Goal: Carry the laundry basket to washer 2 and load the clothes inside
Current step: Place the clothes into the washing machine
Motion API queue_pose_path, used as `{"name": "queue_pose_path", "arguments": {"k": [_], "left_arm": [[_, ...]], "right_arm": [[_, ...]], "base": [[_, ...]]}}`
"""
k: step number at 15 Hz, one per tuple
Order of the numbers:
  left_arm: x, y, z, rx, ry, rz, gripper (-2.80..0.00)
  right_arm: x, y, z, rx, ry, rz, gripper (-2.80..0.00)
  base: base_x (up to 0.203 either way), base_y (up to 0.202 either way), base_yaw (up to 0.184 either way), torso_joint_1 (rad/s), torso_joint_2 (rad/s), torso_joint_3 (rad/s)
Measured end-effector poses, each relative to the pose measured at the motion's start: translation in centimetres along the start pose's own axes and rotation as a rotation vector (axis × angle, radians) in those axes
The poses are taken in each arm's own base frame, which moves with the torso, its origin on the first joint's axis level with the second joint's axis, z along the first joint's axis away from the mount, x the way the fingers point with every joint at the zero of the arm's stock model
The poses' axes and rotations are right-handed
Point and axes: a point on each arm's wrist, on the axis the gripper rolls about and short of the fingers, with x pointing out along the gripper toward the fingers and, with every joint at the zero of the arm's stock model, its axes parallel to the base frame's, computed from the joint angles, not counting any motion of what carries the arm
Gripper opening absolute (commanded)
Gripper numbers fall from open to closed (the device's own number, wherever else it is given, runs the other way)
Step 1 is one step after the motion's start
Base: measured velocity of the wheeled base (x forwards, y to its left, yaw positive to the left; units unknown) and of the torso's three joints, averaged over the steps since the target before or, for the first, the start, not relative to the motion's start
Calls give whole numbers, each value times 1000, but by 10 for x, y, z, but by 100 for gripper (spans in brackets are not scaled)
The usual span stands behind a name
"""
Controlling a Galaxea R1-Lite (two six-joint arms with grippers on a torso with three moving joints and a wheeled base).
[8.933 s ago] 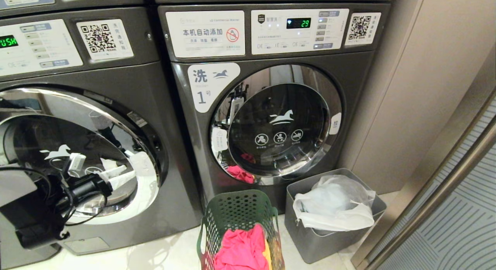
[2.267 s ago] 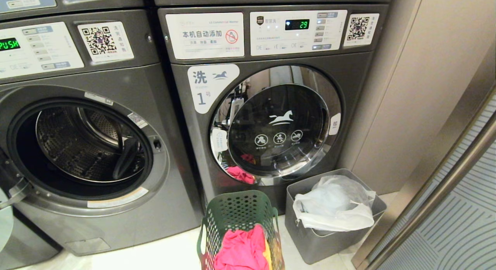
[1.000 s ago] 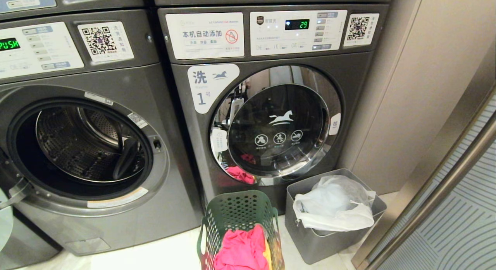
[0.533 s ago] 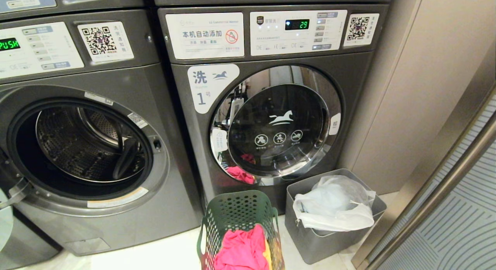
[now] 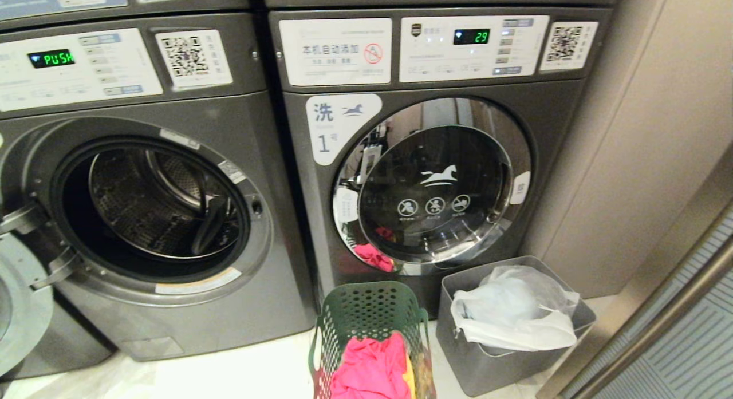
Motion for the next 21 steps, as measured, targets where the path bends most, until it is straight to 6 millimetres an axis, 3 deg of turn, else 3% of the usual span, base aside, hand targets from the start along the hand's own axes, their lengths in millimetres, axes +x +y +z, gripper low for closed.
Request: {"name": "queue_pose_path", "arguments": {"k": [4, 14, 21], "left_arm": [[0, 0, 0, 0, 0, 0, -280], [0, 0, 0, -3, -1, 0, -280], [0, 0, 0, -4, -1, 0, -280]], "right_arm": [[0, 0, 0, -1, 0, 2, -280], [0, 0, 0, 1, 0, 3, -280], [0, 0, 0, 1, 0, 3, -280]], "base": [[0, -6, 121, 1, 3, 4], [0, 0, 0, 0, 0, 0], [1, 163, 0, 2, 2, 2]]}}
